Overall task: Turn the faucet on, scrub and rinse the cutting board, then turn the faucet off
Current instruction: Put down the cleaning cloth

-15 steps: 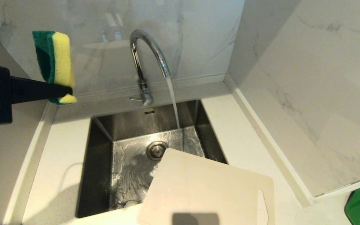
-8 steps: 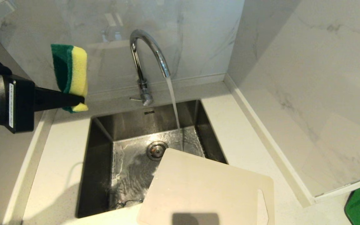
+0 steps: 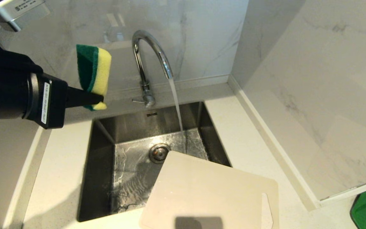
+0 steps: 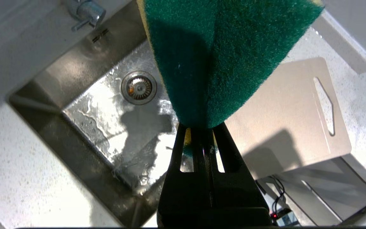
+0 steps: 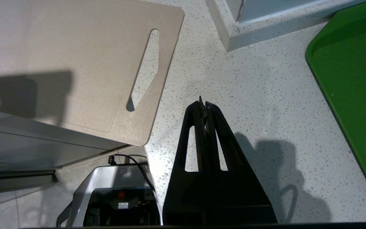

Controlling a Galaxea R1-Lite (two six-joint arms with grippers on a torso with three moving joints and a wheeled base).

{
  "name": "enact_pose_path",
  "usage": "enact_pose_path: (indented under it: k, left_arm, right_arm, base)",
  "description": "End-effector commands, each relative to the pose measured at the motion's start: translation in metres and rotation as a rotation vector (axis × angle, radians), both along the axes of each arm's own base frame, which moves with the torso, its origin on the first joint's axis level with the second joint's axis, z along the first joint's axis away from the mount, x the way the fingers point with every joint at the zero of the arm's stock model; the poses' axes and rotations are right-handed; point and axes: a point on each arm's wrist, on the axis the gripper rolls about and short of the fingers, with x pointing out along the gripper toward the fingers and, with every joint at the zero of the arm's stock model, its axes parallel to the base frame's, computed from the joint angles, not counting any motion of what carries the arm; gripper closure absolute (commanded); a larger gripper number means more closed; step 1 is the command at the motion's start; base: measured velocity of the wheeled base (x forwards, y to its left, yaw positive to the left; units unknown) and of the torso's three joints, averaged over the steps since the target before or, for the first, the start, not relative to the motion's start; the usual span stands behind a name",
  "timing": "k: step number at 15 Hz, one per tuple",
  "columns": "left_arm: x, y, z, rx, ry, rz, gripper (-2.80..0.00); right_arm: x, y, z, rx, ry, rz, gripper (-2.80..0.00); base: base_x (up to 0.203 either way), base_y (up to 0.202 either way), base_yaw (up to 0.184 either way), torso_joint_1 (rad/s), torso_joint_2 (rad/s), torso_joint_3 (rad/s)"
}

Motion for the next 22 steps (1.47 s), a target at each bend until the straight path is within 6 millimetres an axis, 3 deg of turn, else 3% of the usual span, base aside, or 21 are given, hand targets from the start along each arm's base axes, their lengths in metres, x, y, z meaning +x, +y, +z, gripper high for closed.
enact_pose_path:
  k: [1,5,7,10,13,15,17,22]
  left_arm:
    - [0.011,-0.013,-0.001,0.010,0.008,0.001,0.00]
    - [0.022,-0.025,0.000,0.012,0.006,0.001,0.00]
    - [0.037,-0.041,-0.006,0.027,0.017,0.011,0.00]
    - [0.080,-0.070,-0.005,0.005,-0.003,0.075,0.00]
    - [0.144,-0.078,-0.035,0.042,0.020,0.236,0.00]
    - [0.179,-0.059,-0.051,0.031,0.045,0.354,0.00]
    - [0.203,-0.028,-0.056,0.012,0.053,0.462,0.00]
    - [0.227,0.065,-0.052,0.017,0.073,0.728,0.00]
  right_arm:
    - [0.000,0.000,0.000,0.000,0.004,0.000,0.00]
    - [0.000,0.000,0.000,0.000,0.004,0.000,0.00]
    - [0.000,0.000,0.000,0.000,0.004,0.000,0.00]
    - [0.000,0.000,0.000,0.000,0.004,0.000,0.00]
    - [0.000,0.000,0.000,0.000,0.004,0.000,0.00]
    - [0.000,0.000,0.000,0.000,0.004,0.000,0.00]
    - [0.000,0.000,0.000,0.000,0.004,0.000,0.00]
    - [0.000,0.000,0.000,0.000,0.004,0.000,0.00]
  base:
    - [0.000,0.000,0.000,0.000,0.00,0.000]
    - [0.000,0.000,0.000,0.000,0.00,0.000]
    - [0.000,0.000,0.000,0.000,0.00,0.000]
    - [0.000,0.000,0.000,0.000,0.00,0.000]
    - [0.000,0.000,0.000,0.000,0.00,0.000]
    - [0.000,0.000,0.000,0.000,0.00,0.000]
    - [0.000,0.000,0.000,0.000,0.00,0.000]
    - [0.000,0.000,0.000,0.000,0.00,0.000]
